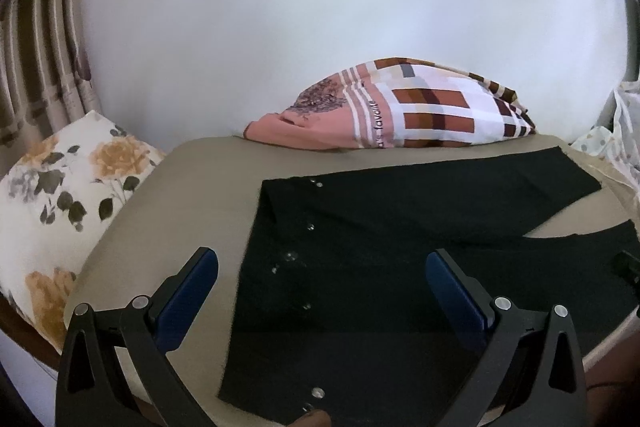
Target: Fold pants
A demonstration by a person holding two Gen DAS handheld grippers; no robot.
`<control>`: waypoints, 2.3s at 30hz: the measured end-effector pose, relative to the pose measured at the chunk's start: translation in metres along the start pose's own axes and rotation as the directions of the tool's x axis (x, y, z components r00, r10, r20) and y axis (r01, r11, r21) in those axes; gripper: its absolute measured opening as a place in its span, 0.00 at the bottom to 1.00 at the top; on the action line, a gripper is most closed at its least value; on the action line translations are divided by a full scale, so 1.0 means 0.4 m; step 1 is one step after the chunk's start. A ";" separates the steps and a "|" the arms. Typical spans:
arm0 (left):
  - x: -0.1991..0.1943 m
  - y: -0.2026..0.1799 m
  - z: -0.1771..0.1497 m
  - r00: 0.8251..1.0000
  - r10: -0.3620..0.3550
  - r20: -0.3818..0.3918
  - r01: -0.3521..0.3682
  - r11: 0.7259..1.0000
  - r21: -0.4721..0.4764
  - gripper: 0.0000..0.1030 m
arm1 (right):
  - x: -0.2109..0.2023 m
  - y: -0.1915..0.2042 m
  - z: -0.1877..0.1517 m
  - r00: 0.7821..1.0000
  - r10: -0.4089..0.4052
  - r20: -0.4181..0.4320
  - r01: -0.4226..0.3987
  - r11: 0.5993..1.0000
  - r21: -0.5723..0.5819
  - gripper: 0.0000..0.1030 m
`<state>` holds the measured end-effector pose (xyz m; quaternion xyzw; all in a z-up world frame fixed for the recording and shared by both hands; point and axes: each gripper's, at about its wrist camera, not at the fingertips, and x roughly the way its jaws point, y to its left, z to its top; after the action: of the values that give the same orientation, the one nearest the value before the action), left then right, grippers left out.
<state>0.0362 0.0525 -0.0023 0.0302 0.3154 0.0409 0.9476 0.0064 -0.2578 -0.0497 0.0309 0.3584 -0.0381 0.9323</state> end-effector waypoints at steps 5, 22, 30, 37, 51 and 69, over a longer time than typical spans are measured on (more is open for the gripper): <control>0.041 0.030 0.018 1.000 0.019 -0.012 -0.019 1.000 0.016 1.00 | 0.044 0.028 0.028 1.000 0.001 -0.026 -0.002 1.000 -0.018 1.00; 0.293 0.163 0.073 0.984 0.019 -0.176 0.000 0.994 0.109 1.00 | 0.179 0.122 0.081 0.994 0.036 -0.101 -0.044 0.996 -0.079 1.00; 0.478 0.335 0.080 0.907 -0.255 -0.336 0.256 0.966 -0.041 1.00 | 0.219 0.162 0.079 0.990 0.037 -0.137 -0.051 0.993 -0.103 1.00; 0.592 0.379 0.153 0.849 -0.413 -0.329 0.412 0.908 -0.076 1.00 | 0.252 0.183 0.062 0.983 0.034 -0.182 -0.058 0.991 -0.124 1.00; 0.859 0.351 0.182 0.689 -0.560 -0.461 0.535 0.821 -0.199 0.71 | 0.280 0.195 0.067 0.975 0.035 -0.219 -0.064 0.990 -0.125 1.00; 0.772 0.347 0.203 0.790 -0.532 -0.304 0.497 0.847 -0.189 0.14 | 0.311 0.165 0.086 0.956 0.140 -0.256 -0.154 0.988 -0.033 1.00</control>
<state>0.3233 0.2178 -0.1096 -0.1115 0.4703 -0.1986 0.8526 0.1277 -0.2010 -0.1056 0.0378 0.4720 0.0449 0.8796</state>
